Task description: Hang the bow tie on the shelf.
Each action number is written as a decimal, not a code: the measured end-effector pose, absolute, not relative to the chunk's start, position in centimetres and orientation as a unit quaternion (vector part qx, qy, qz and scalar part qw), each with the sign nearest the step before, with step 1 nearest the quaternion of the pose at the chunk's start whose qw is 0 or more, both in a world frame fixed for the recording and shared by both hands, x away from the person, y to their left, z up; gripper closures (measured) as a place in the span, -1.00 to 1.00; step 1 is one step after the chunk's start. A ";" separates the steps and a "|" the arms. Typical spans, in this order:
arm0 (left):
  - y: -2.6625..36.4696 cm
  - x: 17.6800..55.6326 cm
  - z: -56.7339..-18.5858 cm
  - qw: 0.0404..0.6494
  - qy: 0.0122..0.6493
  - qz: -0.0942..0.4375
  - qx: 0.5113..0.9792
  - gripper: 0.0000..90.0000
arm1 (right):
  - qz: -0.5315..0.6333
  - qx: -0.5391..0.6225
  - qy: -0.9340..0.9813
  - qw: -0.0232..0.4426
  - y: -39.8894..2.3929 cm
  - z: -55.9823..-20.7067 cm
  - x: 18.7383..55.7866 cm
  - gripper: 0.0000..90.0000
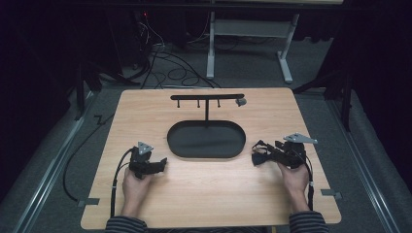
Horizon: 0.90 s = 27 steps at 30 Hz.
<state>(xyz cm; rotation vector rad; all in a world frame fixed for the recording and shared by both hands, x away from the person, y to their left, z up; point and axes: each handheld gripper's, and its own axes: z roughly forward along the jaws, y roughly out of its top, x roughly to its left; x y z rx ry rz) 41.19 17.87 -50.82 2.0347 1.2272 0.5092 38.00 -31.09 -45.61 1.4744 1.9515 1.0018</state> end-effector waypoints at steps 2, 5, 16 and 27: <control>17.9 41.2 -50.8 0.348 0.473 0.196 0.785 -0.58 | 0.366 0.540 0.717 0.245 -31.0 -45.6 38.2 0.37; 17.9 41.2 -50.8 0.348 0.473 0.196 0.785 -0.58 | 0.362 0.535 0.725 0.239 -30.5 -45.6 39.0 0.39; 17.9 41.2 -50.8 0.348 0.473 0.197 0.785 -0.58 | 0.351 0.533 0.734 0.232 -29.8 -45.8 40.3 0.49; 17.9 41.2 -50.8 0.348 0.473 0.196 0.785 -0.58 | 0.337 0.538 0.742 0.217 -30.1 -46.6 40.8 0.76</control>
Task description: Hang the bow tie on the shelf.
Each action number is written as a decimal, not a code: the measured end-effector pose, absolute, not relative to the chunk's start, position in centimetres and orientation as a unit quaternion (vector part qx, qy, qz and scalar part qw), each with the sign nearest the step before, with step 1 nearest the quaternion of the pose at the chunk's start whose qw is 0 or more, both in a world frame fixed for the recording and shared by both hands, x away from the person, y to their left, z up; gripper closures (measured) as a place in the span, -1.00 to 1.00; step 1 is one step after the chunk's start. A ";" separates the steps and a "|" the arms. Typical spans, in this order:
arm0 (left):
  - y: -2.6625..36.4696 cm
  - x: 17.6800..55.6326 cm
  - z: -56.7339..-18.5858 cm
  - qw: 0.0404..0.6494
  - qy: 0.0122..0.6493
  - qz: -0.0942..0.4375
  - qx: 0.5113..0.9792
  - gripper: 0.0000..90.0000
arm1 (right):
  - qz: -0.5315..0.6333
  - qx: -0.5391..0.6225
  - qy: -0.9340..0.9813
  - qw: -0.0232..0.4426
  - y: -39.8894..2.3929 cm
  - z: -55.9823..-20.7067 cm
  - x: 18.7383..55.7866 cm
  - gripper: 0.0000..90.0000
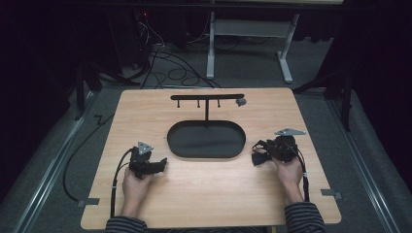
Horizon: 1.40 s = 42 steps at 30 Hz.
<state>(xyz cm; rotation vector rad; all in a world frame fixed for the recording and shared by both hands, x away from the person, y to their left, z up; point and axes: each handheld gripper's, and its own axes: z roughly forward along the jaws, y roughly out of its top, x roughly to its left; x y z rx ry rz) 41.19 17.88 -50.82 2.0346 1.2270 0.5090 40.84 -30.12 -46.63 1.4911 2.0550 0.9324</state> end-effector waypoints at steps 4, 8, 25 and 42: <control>17.9 41.2 -50.8 0.349 0.473 0.196 0.785 -0.58 | 0.333 0.539 0.743 0.217 -30.1 -46.7 40.9 0.93; 17.9 41.2 -50.8 0.348 0.473 0.196 0.785 -0.58 | 0.332 0.538 0.744 0.217 -30.1 -46.7 40.9 1.00; 17.9 41.2 -50.8 0.348 0.473 0.196 0.785 -0.58 | 0.357 0.530 0.735 0.227 -31.0 -45.8 39.9 1.00; 17.9 41.2 -50.8 0.348 0.473 0.196 0.785 -0.58 | 0.401 0.494 0.728 0.255 -30.6 -42.1 38.4 1.00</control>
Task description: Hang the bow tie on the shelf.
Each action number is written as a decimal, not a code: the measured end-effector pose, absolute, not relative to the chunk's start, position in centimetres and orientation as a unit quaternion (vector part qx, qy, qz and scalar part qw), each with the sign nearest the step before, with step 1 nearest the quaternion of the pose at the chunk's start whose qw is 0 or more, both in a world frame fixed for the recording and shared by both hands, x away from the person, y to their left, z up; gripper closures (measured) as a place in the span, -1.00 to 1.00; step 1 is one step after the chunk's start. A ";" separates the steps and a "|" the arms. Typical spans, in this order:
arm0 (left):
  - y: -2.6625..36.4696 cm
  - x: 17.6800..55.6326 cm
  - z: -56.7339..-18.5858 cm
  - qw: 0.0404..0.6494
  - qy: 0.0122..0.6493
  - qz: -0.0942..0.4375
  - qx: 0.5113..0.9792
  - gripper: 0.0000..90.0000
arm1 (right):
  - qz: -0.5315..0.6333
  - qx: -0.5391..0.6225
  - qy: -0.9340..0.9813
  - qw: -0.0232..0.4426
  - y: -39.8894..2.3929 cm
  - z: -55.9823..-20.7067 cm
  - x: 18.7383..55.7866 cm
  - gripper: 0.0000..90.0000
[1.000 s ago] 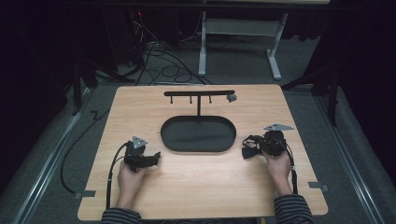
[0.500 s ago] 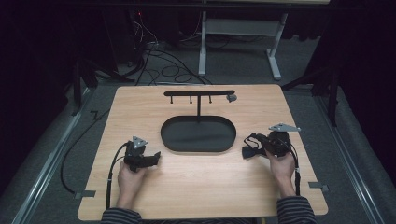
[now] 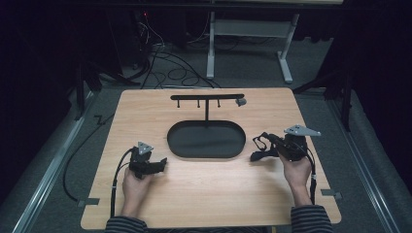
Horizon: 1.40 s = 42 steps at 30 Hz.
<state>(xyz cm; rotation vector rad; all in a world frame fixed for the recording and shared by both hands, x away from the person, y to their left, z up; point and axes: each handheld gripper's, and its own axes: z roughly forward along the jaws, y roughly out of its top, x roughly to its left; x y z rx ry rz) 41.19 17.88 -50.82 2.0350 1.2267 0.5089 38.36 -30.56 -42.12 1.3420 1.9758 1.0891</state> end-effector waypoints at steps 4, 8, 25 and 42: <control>17.9 41.2 -50.8 0.348 0.473 0.196 0.785 -0.58 | 0.409 0.487 0.727 0.259 -30.2 -41.4 38.0 1.00; 17.9 41.2 -50.8 0.349 0.473 0.196 0.785 -0.58 | 0.413 0.475 0.730 0.266 -29.9 -40.7 37.8 1.00; 17.9 41.2 -50.8 0.348 0.473 0.196 0.785 -0.58 | 0.430 0.445 0.737 0.273 -28.4 -38.5 37.2 1.00; 17.9 41.2 -50.8 0.348 0.473 0.196 0.785 -0.58 | 0.445 0.423 0.743 0.268 -27.1 -37.1 37.6 1.00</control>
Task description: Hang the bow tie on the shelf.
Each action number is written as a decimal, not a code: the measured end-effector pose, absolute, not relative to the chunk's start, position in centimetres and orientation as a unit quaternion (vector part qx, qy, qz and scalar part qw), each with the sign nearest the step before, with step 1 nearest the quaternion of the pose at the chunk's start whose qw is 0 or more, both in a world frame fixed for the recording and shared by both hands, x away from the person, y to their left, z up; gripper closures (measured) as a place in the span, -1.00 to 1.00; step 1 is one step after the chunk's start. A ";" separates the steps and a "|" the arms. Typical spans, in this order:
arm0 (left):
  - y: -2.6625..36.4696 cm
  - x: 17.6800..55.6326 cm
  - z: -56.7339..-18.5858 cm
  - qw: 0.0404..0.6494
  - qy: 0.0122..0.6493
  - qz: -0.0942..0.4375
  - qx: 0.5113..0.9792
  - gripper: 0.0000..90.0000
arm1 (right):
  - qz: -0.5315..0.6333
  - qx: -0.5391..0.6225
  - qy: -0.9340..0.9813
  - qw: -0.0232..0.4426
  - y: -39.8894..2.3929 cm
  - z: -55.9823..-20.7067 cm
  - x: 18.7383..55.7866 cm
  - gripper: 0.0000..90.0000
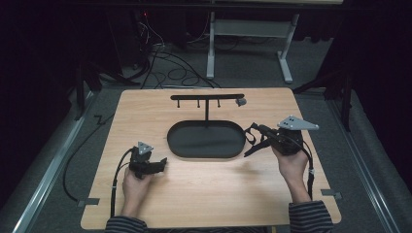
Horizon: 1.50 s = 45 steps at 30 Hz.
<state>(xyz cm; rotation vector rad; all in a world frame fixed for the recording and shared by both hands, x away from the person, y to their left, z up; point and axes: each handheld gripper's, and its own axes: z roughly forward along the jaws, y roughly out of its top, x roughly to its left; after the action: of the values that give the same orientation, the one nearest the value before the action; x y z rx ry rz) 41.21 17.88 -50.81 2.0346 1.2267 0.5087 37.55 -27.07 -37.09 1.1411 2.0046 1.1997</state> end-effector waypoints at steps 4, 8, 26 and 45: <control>17.9 41.2 -50.8 0.348 0.473 0.196 0.785 -0.58 | 0.446 0.421 0.744 0.266 -26.7 -36.9 37.6 1.00; 17.9 41.2 -50.8 0.349 0.473 0.197 0.785 -0.58 | 0.449 0.414 0.745 0.267 -26.4 -36.8 37.9 1.00; 17.9 41.2 -50.8 0.348 0.473 0.196 0.785 -0.58 | 0.457 0.405 0.747 0.262 -25.6 -36.1 38.9 1.00; 17.9 41.2 -50.8 0.348 0.473 0.196 0.785 -0.58 | 0.462 0.395 0.749 0.264 -24.5 -34.7 40.2 1.00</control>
<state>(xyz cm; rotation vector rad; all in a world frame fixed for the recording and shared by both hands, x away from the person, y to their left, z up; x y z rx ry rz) 41.21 17.88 -50.81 2.0346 1.2268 0.5090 40.17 -24.51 -34.71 1.0687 2.0236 1.2496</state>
